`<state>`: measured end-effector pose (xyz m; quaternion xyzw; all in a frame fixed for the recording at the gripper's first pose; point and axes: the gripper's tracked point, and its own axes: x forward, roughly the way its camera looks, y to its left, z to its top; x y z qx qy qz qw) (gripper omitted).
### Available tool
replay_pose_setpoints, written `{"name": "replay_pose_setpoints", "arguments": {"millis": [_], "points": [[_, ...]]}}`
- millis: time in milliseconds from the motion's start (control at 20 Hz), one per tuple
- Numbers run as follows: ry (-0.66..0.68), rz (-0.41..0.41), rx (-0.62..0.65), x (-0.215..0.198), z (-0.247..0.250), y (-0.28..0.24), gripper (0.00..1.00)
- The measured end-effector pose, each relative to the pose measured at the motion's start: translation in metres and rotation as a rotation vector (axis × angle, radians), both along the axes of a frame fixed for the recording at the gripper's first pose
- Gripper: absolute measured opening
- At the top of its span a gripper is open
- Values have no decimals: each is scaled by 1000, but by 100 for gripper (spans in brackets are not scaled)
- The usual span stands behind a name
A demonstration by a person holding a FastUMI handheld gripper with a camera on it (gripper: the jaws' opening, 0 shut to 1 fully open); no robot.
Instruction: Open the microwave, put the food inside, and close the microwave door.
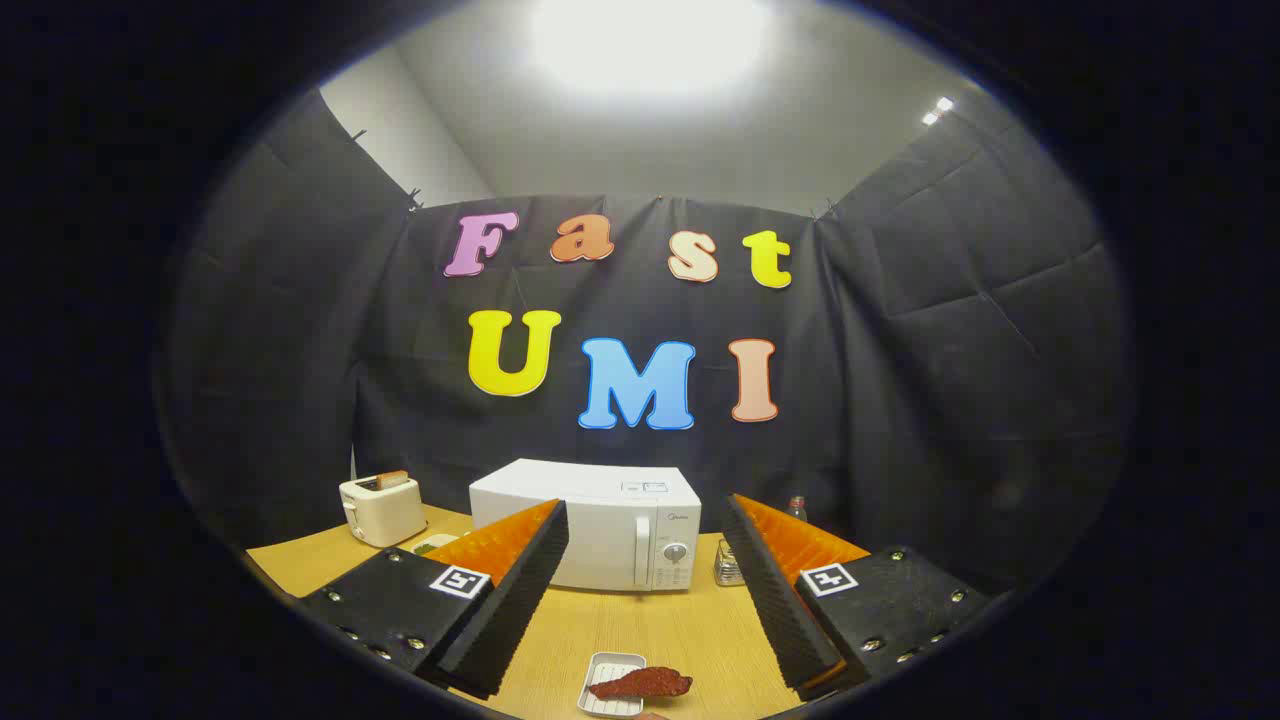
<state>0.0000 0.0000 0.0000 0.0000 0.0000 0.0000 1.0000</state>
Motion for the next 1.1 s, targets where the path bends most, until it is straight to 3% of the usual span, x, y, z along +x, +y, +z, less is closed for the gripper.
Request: {"name": "replay_pose_setpoints", "arguments": {"millis": [750,1100], "points": [[-3,-11,42,7,-5,-9,97],[-5,-5,49,35,-3,-17,97]]}}
